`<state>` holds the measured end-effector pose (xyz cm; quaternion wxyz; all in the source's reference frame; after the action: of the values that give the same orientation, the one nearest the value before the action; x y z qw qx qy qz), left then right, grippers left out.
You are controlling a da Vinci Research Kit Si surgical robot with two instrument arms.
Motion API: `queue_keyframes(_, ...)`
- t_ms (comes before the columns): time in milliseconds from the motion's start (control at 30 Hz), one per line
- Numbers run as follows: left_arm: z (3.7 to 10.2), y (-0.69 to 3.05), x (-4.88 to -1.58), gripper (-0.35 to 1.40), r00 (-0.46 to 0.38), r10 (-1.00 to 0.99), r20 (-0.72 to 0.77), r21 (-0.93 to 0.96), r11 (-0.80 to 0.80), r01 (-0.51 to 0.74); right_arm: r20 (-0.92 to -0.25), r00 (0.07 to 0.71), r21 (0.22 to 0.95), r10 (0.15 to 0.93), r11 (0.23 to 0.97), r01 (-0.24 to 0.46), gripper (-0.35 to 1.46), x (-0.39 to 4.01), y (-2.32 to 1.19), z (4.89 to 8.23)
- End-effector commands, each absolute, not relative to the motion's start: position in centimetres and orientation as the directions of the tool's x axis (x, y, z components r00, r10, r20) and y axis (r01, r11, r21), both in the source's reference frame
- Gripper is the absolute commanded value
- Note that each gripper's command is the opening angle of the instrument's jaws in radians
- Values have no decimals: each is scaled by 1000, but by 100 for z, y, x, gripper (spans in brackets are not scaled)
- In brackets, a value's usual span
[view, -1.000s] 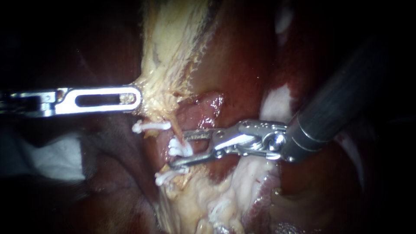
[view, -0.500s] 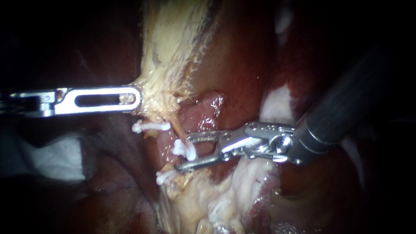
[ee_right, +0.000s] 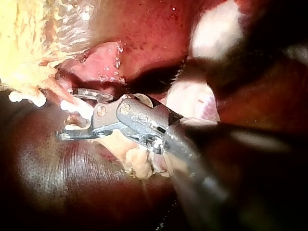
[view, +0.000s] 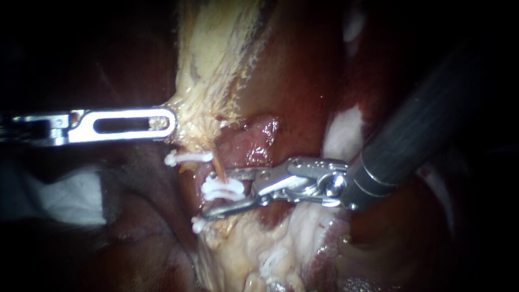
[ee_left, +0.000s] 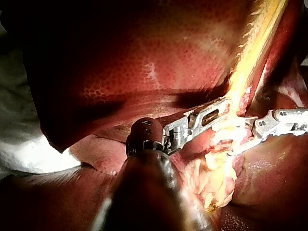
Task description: Going back second clip right tube
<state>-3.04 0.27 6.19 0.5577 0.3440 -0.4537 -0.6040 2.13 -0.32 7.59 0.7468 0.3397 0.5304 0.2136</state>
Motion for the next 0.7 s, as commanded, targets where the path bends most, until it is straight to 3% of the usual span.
queue_keyframes(33, 618, 27, -304, -35, -142, -986, 90, 932, 33, 362, -647, 347, 733, 679, 679, 40, 60, 211, -30, 761)
queue_keyframes(700, 618, 26, -304, -35, -142, -986, 90, 932, 33, 362, -704, 345, 674, 621, 737, 50, 60, 203, -21, 771)
